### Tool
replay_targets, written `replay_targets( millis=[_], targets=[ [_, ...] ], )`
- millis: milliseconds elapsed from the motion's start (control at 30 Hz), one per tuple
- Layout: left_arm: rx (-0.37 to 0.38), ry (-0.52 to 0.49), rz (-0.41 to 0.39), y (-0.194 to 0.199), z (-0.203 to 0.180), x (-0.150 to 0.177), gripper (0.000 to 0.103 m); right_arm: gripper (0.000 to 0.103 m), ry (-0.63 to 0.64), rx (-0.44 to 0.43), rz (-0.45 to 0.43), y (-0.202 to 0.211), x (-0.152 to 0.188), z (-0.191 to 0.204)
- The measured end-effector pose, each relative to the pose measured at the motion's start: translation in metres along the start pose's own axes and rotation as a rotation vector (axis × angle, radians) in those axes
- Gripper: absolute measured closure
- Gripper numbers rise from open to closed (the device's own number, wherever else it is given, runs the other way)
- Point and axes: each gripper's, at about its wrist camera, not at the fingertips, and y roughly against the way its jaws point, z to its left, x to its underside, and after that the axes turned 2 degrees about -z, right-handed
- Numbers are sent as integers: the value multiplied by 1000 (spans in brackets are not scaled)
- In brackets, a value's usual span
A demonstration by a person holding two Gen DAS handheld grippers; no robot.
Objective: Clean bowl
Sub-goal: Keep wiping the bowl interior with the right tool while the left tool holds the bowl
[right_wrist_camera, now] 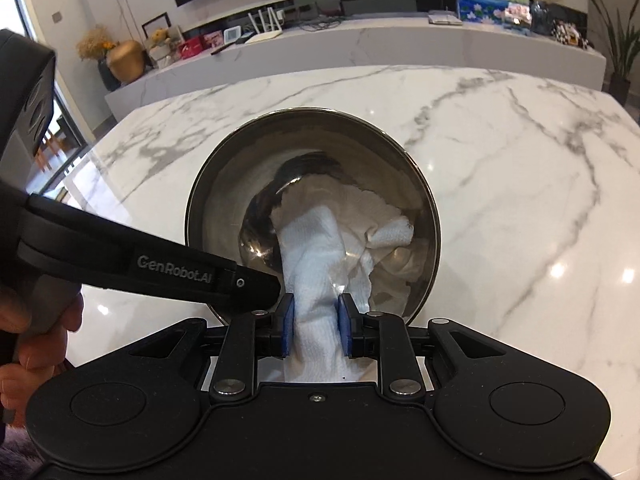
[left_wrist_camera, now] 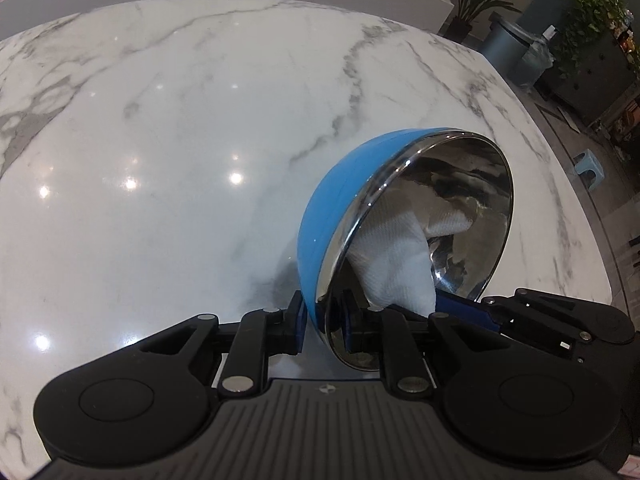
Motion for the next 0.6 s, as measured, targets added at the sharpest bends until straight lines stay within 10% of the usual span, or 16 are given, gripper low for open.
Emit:
replay_targets(
  millis=[600],
  targets=[
    [-84, -65, -27, 7, -8, -11, 86, 83, 208, 171, -41, 1, 12, 14]
  ],
)
